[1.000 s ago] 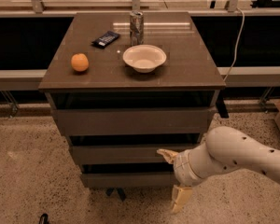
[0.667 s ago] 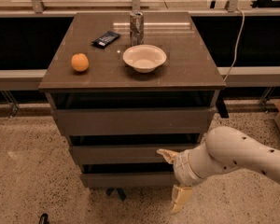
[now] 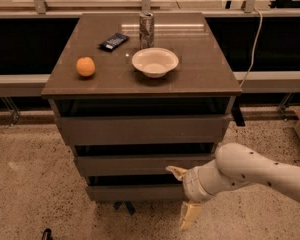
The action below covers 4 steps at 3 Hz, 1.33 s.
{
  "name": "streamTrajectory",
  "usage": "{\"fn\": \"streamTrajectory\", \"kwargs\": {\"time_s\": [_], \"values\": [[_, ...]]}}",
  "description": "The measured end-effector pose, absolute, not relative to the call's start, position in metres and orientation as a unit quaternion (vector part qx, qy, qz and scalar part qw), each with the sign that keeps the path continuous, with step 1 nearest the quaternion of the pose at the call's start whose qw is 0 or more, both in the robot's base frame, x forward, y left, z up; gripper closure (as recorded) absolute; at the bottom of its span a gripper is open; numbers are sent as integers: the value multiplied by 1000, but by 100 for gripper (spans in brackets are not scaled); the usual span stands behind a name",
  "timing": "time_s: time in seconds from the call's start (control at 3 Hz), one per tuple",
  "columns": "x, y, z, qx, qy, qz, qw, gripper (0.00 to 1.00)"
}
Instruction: Open middle drawer
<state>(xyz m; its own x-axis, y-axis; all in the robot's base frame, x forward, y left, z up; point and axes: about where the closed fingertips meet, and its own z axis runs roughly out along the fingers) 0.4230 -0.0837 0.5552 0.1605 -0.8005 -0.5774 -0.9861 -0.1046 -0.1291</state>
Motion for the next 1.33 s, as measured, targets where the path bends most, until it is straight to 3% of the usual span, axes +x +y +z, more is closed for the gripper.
{"fn": "streamTrajectory", "kwargs": {"time_s": [0.33,0.67,1.33], "values": [[435,-90,524,-703,629,181,278,0],[453,-94,495,-680,636,186,315,15],[506,-89,445,-656,645,205,333,17]]}}
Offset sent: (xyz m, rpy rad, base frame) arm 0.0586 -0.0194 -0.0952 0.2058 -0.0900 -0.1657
